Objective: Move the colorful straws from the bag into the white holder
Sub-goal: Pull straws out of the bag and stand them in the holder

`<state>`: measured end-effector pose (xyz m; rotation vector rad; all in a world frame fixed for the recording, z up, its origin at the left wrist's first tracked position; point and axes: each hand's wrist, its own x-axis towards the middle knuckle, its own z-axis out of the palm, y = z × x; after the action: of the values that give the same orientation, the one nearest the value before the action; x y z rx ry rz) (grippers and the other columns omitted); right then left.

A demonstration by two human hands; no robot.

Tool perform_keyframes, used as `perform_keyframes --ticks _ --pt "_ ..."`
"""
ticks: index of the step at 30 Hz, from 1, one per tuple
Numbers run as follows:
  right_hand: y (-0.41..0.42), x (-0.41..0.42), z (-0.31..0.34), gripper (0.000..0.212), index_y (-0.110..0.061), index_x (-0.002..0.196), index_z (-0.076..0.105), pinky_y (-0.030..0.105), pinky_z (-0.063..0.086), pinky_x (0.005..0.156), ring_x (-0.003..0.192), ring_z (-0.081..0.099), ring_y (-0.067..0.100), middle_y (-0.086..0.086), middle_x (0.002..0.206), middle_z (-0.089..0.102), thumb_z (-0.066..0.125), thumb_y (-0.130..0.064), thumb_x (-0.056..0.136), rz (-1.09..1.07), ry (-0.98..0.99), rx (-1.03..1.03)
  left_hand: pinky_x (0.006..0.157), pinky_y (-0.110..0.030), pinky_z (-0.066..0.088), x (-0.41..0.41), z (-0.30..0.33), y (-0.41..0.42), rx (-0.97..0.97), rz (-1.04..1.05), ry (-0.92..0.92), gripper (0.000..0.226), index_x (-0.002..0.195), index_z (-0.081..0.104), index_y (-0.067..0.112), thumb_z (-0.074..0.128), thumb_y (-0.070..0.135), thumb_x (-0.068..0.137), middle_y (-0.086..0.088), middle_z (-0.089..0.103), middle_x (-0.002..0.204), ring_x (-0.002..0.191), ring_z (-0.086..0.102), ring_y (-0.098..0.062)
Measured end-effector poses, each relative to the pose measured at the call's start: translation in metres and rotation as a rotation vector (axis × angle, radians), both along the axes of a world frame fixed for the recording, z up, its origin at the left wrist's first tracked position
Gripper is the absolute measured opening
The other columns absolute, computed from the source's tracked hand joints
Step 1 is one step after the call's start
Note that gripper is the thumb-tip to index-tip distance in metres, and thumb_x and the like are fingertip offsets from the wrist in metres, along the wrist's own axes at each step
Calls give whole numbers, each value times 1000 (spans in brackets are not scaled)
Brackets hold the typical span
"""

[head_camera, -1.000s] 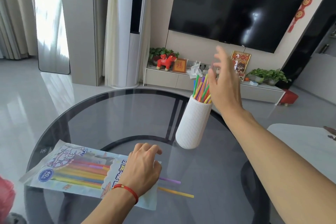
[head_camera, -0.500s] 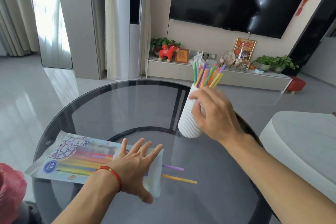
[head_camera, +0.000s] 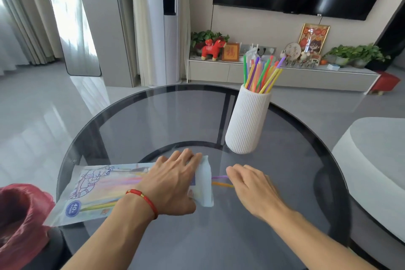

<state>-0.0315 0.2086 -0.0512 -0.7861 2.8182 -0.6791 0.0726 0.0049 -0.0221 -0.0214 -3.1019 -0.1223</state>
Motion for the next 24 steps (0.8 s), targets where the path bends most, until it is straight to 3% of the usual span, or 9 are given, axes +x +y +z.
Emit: perform_keyframes --ticks 3,6,9,12,15,19,24 --pt "-10 5 0 44 -16 82 62 36 46 57 60 55 21 -2 75 66 36 -44 104 -75 -290 -297 92 -43 44 0 5 4 -127 -25 68 93 146 24 23 59 39 62 3 40 126 112 45 -24" --pt "-20 12 0 40 -13 89 70 28 39 42 49 54 20 5 78 67 43 -35 107 -97 -624 -562 102 -55 38 -4 7 16 -368 -96 155 102 152 15 7 65 24 65 -9 40 131 114 45 -32" --pt "-25 17 -1 40 -10 86 73 29 48 48 56 60 22 15 83 70 45 -27 109 -51 -876 -734 109 -67 29 -7 2 25 -531 -146 187 104 152 9 -1 69 14 68 -18 38 132 116 44 -37" --pt "-24 13 -1 36 -6 91 77 32 58 58 64 68 28 19 87 74 49 -20 109 -99 -995 -842 109 -69 26 -8 3 20 -534 -128 182 108 153 6 1 68 11 66 -19 37 135 117 43 -38" --pt "-21 8 -4 30 0 104 77 33 62 66 72 73 28 18 92 77 53 -17 109 -88 -1024 -853 109 -69 27 -8 0 16 -522 -100 174 110 154 8 3 70 13 64 -18 38 135 117 44 -37" --pt "-20 5 -10 17 0 106 77 28 60 65 71 71 22 15 88 78 63 -10 104 -108 -861 -852 107 -67 28 -8 -9 13 -455 -77 177 102 154 9 7 54 11 62 -15 38 136 118 44 -35" --pt "-14 -7 -9 14 -2 110 79 25 59 60 66 72 21 24 95 81 72 -7 98 -121 -750 -907 111 -64 24 -6 -16 4 -323 16 84 116 154 -7 19 66 26 64 -7 30 143 128 38 -30"
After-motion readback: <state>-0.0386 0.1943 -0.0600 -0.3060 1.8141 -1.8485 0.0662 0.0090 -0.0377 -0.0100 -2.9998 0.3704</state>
